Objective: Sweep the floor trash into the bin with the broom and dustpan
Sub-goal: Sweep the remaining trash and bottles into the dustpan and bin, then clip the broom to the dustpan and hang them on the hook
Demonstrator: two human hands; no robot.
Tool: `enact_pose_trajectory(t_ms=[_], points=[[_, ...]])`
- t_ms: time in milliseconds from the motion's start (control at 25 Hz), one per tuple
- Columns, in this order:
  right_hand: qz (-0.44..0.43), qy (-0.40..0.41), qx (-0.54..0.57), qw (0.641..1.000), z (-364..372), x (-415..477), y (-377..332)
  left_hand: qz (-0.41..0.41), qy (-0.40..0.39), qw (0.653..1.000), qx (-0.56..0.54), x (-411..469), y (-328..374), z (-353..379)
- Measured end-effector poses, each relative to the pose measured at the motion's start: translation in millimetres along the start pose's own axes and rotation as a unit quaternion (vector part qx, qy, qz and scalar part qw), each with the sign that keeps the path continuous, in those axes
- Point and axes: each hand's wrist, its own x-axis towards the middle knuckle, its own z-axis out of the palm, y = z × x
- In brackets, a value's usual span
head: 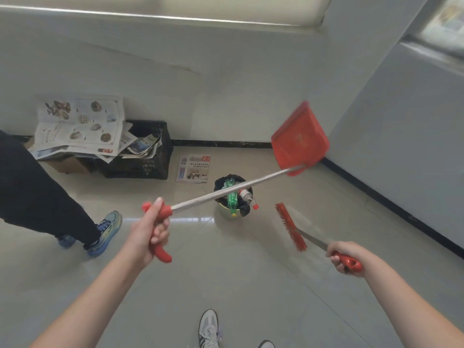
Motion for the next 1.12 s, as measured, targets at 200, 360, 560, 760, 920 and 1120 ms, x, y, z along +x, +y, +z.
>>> enact_pose_trajectory(t_ms=[200,360,560,760,920,1120], points=[[0.035,0.030,0.054,0.997,-54.4,4.9,35.7,0.178,-0.044,0.931,0.315,8.1,90.9,110.1],[0.059,0.052,0.122,0.989,-106.5,16.2,69.6,0.245,-0.143,0.827,0.485,14.5,55.7,201.1],[0.090,0.073,0.140,0.983,-157.2,47.4,82.1,0.327,-0.187,0.628,0.681,43.0,-42.1,310.1],[0.085,0.036,0.153,0.984,-209.1,73.0,61.3,0.395,-0.216,0.471,0.759,77.6,-121.7,381.9],[0.089,-0.006,0.155,0.984,-246.5,90.5,46.4,0.419,-0.238,0.398,0.780,103.9,-159.9,420.0],[0.087,-0.085,0.107,0.987,-252.4,97.2,-19.0,0.363,-0.291,0.406,0.787,139.4,-178.1,466.7]])
